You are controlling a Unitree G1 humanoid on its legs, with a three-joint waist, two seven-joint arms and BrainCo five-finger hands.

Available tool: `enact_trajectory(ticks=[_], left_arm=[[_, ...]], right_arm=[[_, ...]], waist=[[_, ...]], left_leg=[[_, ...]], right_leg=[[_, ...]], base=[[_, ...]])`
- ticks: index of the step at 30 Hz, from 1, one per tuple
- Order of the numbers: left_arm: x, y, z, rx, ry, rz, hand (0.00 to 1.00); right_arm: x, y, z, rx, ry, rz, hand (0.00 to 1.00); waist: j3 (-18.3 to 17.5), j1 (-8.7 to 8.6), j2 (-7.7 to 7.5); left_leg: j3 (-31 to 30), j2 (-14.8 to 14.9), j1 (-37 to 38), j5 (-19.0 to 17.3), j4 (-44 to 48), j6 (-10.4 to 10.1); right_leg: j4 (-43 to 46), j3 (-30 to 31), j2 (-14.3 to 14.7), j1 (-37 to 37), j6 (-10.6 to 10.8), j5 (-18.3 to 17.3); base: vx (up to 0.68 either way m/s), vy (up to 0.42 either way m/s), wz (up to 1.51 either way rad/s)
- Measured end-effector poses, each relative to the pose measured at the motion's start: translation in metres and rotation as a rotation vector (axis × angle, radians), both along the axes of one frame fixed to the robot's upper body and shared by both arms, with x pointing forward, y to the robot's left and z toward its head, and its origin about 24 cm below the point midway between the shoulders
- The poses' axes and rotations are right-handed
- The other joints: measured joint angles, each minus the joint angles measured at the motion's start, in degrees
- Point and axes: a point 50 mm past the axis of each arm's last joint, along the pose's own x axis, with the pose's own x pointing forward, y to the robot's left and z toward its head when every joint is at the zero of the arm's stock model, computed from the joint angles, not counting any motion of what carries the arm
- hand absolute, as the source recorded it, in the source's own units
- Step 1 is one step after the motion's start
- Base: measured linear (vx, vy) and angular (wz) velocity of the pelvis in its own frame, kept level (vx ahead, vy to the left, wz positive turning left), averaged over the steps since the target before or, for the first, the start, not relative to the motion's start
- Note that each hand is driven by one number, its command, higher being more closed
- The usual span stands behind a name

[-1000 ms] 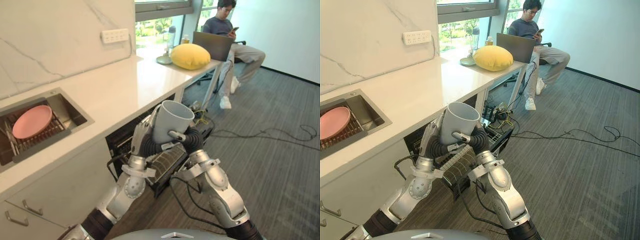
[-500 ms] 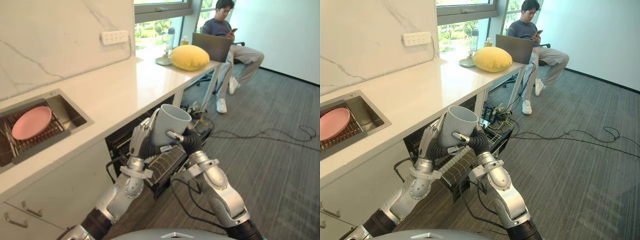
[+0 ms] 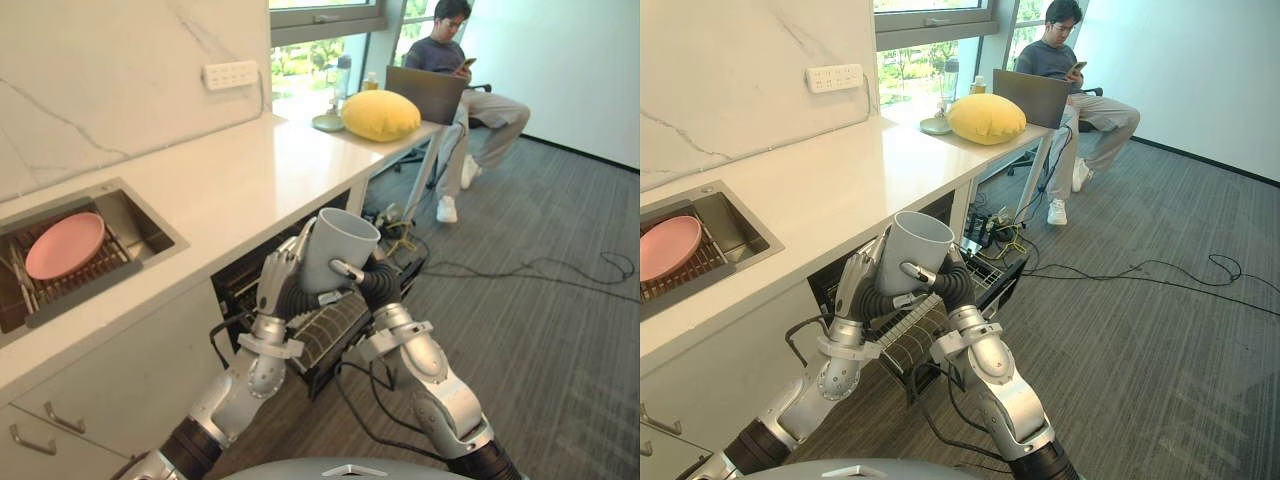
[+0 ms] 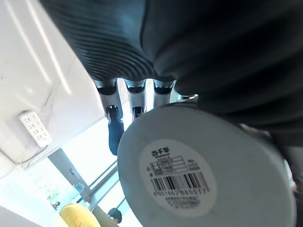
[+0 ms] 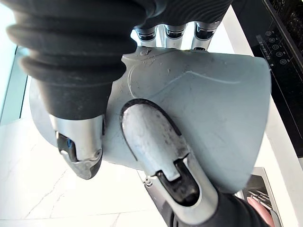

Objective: Walk over to the sink, pick up the cup, carry it to the dishwasher, place the cup inside the dishwasher, then close the dishwasher door

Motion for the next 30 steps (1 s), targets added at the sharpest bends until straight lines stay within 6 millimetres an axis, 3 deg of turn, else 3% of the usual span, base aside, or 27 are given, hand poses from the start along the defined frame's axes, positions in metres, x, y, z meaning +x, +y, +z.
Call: enact_trajectory(ticks=[11,12,30], left_arm=[[-0.015,-0.002,-0.017,-0.078,0.128,-0.012,0.0],[-0.016,-0.003,-0.017,-0.078,0.129,-0.014,1.0],[-0.016,-0.003,-0.016,-0.077,0.123,-0.023,1.0]], right_arm=[[0.008,-0.003,0.015,0.169,-0.027,-0.018,1.0],[0.008,-0.004,0.016,0.192,-0.025,-0.015,1.0],[0.01,-0.007,0.012,0.226,-0.03,0.043,1.0]], waist=[[-0.3,0.18,0.5],[-0.3,0.24,0.5],[-0.2,0.44,0.59]], left_leg=[[-0.1,0.0,0.0,0.0,0.0,0.0],[-0.1,0.0,0.0,0.0,0.0,0.0],[-0.1,-0.1,0.2,0.1,0.0,0.0]], right_leg=[[0.1,-0.1,0.0,0.0,0.0,0.0],[0.1,-0.1,0.0,0.0,0.1,0.0],[0.4,-0.1,-0.1,0.1,0.1,-0.1]], base=[[0.0,0.0,0.0],[0.0,0.0,0.0],[0.0,0.0,0.0]])
